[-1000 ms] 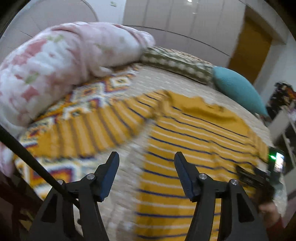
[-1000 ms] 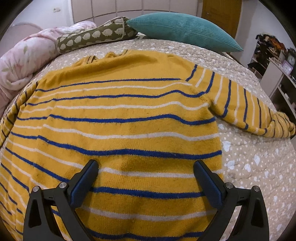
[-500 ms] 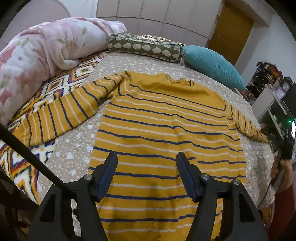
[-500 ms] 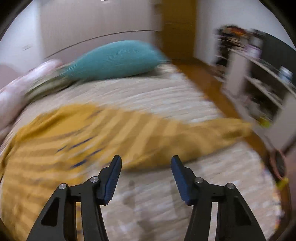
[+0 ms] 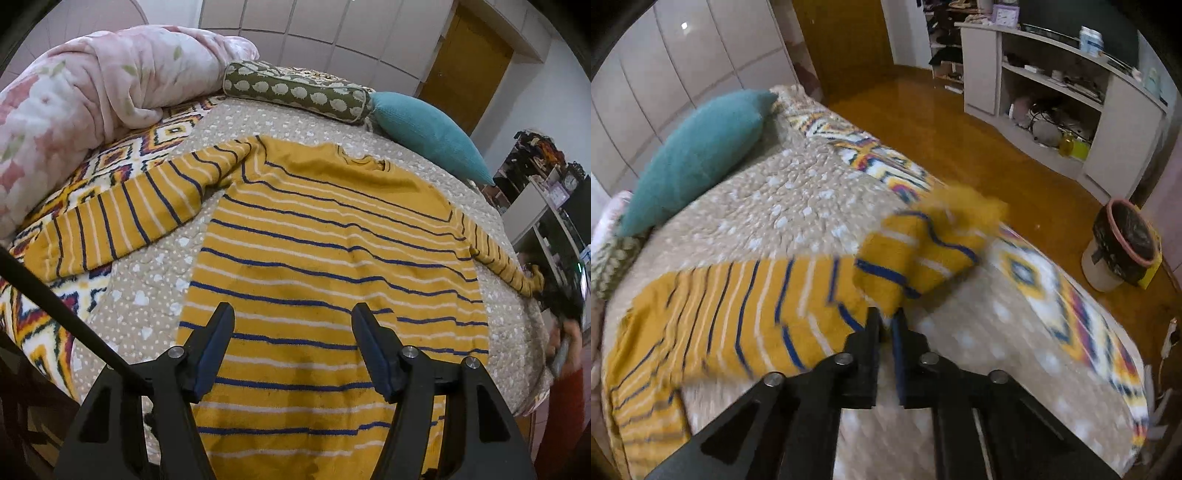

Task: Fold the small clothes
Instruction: 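Grasp the sweater sleeve cuff with the right gripper and lift it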

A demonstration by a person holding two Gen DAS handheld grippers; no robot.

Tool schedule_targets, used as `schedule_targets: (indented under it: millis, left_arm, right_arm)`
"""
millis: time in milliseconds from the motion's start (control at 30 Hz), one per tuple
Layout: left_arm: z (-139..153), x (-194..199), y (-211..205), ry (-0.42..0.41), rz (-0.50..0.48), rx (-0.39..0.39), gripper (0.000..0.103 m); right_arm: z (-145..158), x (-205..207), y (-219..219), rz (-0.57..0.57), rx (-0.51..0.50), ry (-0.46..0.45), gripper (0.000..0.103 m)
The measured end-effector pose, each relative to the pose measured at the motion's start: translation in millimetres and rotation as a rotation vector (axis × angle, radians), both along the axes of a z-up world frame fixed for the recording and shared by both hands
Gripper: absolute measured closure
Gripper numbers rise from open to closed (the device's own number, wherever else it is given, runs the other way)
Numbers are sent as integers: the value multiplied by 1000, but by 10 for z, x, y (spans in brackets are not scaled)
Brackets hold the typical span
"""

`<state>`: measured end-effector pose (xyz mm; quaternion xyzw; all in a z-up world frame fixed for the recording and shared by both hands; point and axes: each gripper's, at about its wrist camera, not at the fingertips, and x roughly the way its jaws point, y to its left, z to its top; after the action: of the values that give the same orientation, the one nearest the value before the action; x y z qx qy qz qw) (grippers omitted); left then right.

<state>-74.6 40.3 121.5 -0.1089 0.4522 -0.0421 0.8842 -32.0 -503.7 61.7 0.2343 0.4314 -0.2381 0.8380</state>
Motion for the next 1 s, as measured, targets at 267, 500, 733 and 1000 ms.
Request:
schedule_targets:
  millis: [267, 500, 733, 1000]
  left_arm:
    - [-72, -79, 37, 0, -8, -24, 38]
    - [-109, -141, 80, 2, 11, -40, 38]
    - [-113, -189, 115, 9, 28, -19, 38]
    - [-98, -199, 174, 8, 48, -25, 38]
  right_arm:
    - [-199, -1729, -18, -72, 223, -196, 99]
    - [213, -1863, 64, 0, 96, -398, 31]
    - [-109, -1198, -159, 19, 300, -282, 57]
    - [-297, -816, -588, -240, 337, -293, 64]
